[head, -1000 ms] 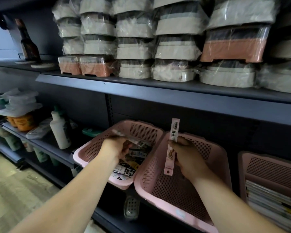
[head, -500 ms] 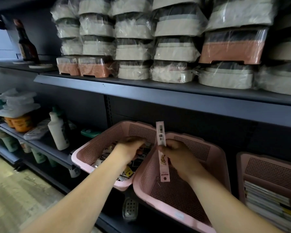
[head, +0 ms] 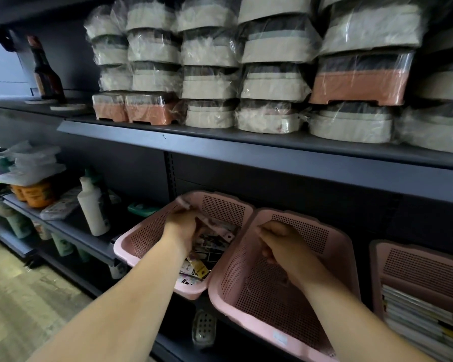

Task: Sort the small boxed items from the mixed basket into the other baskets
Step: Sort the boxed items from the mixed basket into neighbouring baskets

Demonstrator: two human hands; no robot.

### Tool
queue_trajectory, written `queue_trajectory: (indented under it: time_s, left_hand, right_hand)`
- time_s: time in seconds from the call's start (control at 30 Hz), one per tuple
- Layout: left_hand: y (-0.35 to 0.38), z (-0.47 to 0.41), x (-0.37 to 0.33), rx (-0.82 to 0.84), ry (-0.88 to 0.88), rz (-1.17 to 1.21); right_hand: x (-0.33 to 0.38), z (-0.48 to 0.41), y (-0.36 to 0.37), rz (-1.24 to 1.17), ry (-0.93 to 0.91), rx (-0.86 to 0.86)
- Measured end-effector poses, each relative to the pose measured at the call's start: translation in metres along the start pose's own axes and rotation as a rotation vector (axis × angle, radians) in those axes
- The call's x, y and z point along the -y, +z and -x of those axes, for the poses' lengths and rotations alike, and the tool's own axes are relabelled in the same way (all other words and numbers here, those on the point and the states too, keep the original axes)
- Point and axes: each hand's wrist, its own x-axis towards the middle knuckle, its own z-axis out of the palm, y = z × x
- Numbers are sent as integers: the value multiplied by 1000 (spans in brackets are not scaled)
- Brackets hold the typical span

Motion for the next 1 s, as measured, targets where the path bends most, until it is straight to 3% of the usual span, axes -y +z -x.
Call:
queue_trajectory:
  time_s: [0.13,0.3,0.43,0.6,0.73,1.0]
  left_hand:
    - [-1,-11,10,24,-117,-136]
    - [15,-7,10,33,-29,-199]
    - [39,29,1,79,176,-408]
    - [91,74,14,307,577,-845]
    - [148,127,29,483,822,-963]
    - [300,251,99,974,878,-764]
  right_hand:
    - [1,2,-4,10,2,-30]
    - [4,2,-16,24,-20,-81]
    - [2,8,-36,38,-48,-111]
    - [-11,21,-86,150,-82,-212]
    - [-25,53,-145,251,-76,-236]
    - [-78,173,-293,375,9,-516]
